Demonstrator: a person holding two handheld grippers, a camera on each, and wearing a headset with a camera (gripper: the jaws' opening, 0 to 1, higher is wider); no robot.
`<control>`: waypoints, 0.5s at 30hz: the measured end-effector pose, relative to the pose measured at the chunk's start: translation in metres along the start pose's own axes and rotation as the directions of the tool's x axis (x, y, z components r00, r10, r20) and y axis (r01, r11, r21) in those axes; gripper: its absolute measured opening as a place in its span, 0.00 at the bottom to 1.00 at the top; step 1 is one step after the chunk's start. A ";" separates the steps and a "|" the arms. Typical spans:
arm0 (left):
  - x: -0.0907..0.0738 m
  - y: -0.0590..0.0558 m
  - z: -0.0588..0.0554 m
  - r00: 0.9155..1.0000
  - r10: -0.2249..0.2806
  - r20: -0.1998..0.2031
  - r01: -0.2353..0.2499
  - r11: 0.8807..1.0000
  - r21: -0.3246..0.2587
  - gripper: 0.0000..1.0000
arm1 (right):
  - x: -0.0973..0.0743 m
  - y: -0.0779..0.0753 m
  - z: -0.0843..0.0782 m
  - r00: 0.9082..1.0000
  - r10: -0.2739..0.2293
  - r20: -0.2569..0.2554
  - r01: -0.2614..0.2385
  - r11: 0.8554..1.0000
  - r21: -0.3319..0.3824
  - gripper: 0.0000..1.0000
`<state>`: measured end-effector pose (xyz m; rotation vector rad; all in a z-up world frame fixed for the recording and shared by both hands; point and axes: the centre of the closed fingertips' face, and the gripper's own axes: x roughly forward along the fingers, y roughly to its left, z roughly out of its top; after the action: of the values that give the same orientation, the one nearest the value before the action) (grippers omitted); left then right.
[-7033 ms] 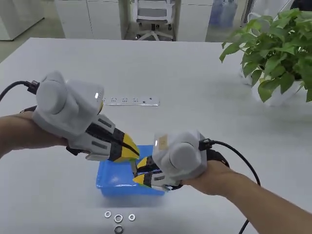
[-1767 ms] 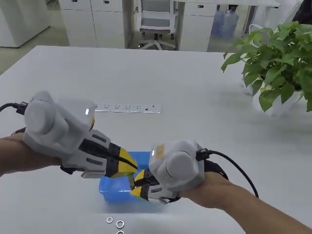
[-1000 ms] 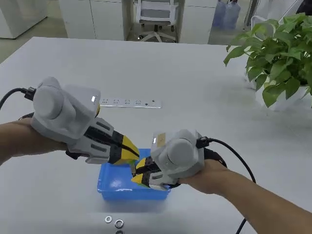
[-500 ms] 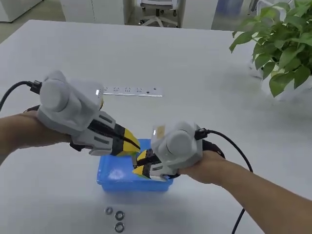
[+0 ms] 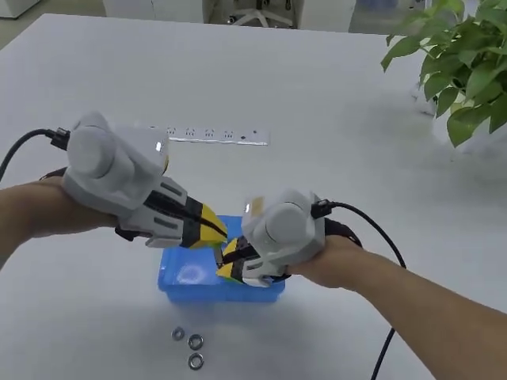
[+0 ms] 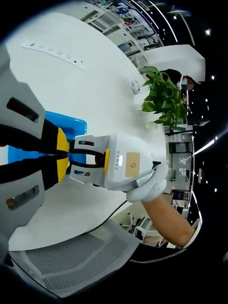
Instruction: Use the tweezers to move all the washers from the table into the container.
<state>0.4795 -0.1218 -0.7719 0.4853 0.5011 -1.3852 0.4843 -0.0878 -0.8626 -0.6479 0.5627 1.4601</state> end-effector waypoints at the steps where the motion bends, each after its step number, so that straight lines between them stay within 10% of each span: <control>1: 0.000 0.001 -0.001 1.000 0.001 -0.001 -0.001 1.000 -0.002 0.05 | 0.001 0.000 0.000 1.000 0.000 -0.002 0.000 1.000 -0.002 0.11; 15: 0.002 0.004 -0.005 1.000 0.008 0.003 -0.008 1.000 -0.014 0.05 | 0.005 -0.003 -0.003 1.000 0.006 -0.015 -0.005 1.000 0.003 0.12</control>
<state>0.4835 -0.1200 -0.7772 0.4733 0.5055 -1.3733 0.4873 -0.0866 -0.8680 -0.6564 0.5788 1.4603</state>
